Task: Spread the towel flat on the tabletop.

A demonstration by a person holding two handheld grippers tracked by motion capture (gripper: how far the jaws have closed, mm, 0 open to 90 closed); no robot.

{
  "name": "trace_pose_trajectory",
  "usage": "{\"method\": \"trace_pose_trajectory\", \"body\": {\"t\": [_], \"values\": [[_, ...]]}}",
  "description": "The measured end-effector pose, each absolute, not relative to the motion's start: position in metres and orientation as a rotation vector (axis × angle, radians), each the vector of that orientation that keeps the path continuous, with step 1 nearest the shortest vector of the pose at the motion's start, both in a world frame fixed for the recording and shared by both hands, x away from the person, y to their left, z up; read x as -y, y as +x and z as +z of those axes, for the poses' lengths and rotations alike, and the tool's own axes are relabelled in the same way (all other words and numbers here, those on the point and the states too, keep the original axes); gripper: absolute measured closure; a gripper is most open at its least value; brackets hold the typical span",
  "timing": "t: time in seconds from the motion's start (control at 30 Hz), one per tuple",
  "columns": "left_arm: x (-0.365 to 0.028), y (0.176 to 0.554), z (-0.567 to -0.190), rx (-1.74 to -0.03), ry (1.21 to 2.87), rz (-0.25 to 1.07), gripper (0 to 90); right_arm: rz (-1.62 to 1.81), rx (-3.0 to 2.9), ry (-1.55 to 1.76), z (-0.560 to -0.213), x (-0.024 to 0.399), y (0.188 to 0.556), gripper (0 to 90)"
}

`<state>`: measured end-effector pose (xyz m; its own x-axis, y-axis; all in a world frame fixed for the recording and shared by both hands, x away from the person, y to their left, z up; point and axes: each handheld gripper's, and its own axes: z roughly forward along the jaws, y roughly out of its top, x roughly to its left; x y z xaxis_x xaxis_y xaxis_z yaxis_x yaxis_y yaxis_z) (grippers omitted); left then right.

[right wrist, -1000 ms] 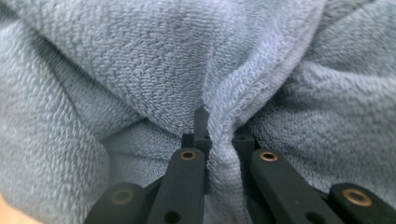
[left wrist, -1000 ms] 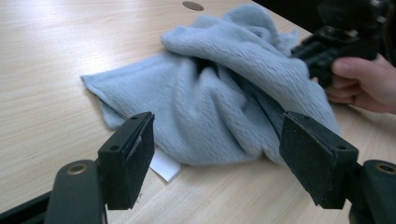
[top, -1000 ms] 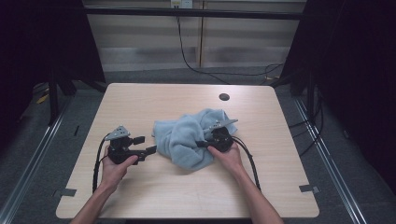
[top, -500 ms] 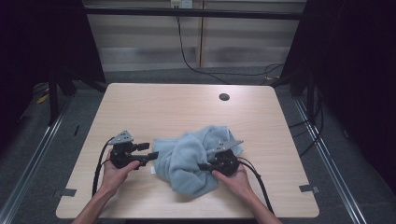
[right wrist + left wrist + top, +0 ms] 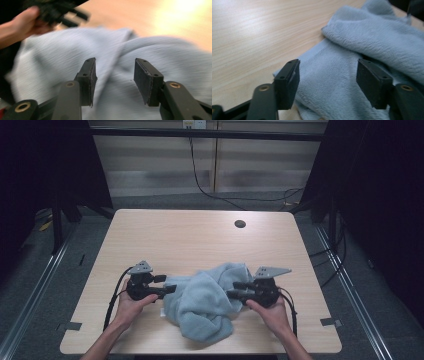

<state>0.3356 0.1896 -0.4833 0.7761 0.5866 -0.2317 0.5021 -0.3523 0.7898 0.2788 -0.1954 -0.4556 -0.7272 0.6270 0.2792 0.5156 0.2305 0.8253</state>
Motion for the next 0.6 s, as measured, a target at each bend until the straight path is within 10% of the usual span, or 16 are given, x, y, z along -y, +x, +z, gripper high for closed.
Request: {"method": "trace_pose_trajectory", "body": {"t": [0.4, 0.6], "values": [[-0.175, 0.339, -0.496, -0.801, 2.083, 0.077, 35.2, 1.288, -2.463, 1.209, -0.499, 0.175, 0.333, 28.8], [-0.183, 0.352, -0.483, -0.888, 1.91, 0.036, 33.9, 1.259, -2.519, 1.123, -0.5, 0.166, 0.325, 61.8]]}}
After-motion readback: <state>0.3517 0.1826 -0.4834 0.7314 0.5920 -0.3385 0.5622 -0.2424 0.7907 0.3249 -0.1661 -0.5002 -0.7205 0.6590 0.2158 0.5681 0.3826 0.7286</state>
